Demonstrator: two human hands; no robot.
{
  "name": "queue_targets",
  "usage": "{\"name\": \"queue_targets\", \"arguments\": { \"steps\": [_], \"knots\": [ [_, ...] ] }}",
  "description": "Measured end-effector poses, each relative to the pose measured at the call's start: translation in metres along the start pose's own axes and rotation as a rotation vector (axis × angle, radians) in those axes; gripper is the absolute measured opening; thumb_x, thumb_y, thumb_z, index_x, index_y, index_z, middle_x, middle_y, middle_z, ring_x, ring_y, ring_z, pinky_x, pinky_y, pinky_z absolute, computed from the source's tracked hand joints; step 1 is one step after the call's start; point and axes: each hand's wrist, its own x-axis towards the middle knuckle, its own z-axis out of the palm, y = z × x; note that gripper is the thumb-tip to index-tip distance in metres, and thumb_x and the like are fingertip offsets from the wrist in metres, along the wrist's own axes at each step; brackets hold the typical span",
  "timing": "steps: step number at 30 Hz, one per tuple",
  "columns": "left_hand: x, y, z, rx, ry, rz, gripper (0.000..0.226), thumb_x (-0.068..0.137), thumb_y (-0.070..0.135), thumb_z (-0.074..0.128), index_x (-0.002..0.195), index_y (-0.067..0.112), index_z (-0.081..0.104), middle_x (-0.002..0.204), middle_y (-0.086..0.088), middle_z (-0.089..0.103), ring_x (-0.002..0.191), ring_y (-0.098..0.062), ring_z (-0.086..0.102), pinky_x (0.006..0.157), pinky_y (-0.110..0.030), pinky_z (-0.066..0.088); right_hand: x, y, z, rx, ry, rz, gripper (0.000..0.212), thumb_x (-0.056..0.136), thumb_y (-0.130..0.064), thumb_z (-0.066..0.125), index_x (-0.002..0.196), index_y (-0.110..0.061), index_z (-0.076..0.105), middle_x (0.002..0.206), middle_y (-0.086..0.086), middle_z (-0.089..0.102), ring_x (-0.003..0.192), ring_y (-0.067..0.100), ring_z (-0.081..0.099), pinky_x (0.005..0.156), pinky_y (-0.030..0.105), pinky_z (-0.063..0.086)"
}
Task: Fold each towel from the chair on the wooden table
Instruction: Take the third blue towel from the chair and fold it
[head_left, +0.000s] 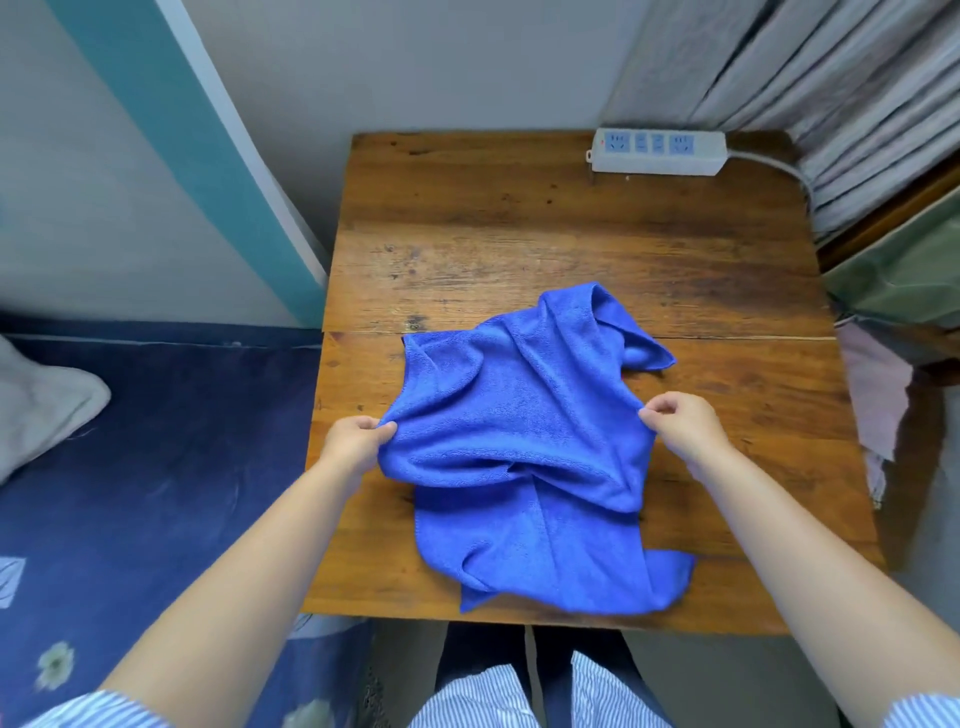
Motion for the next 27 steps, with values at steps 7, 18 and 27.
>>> {"name": "queue_targets", "arguments": {
  "steps": [7, 18, 27],
  "knots": [
    [-0.018, 0.011, -0.023, 0.213, -0.046, 0.177, 0.031, 0.093, 0.011, 0.051, 0.064, 0.019, 0.056, 0.062, 0.001, 0.045, 0.062, -0.014, 0.039, 0.051, -0.021, 0.029, -0.007, -0.009, -0.044, 0.027, -0.089, 0.135, 0.021, 0.083, 0.007, 0.05, 0.075, -0.011, 0.058, 0.057, 0.004, 0.043, 0.051, 0.016, 0.03, 0.045, 0.021, 0.023],
    [-0.065, 0.133, -0.033, -0.262, -0.026, 0.35, 0.029, 0.095, 0.005, 0.039, 0.072, 0.019, 0.051, 0.064, 0.001, 0.046, 0.03, 0.003, 0.04, 0.034, -0.012, 0.024, -0.018, -0.136, -0.091, 0.458, 0.091, -0.124, 0.033, 0.08, 0.009, 0.038, 0.07, -0.011, 0.063, 0.04, -0.012, 0.058, 0.046, 0.003, 0.048, 0.044, 0.016, 0.033],
    [-0.122, 0.268, -0.064, -0.83, 0.11, 0.652, 0.034, 0.093, -0.004, 0.029, 0.07, 0.017, 0.043, 0.071, 0.0, 0.05, 0.061, -0.009, 0.05, 0.05, -0.016, 0.037, -0.034, -0.291, -0.16, 0.84, 0.285, -0.57, 0.028, 0.081, 0.008, 0.045, 0.083, -0.014, 0.062, 0.052, -0.014, 0.059, 0.047, -0.003, 0.05, 0.04, 0.003, 0.035]
  ]
}}
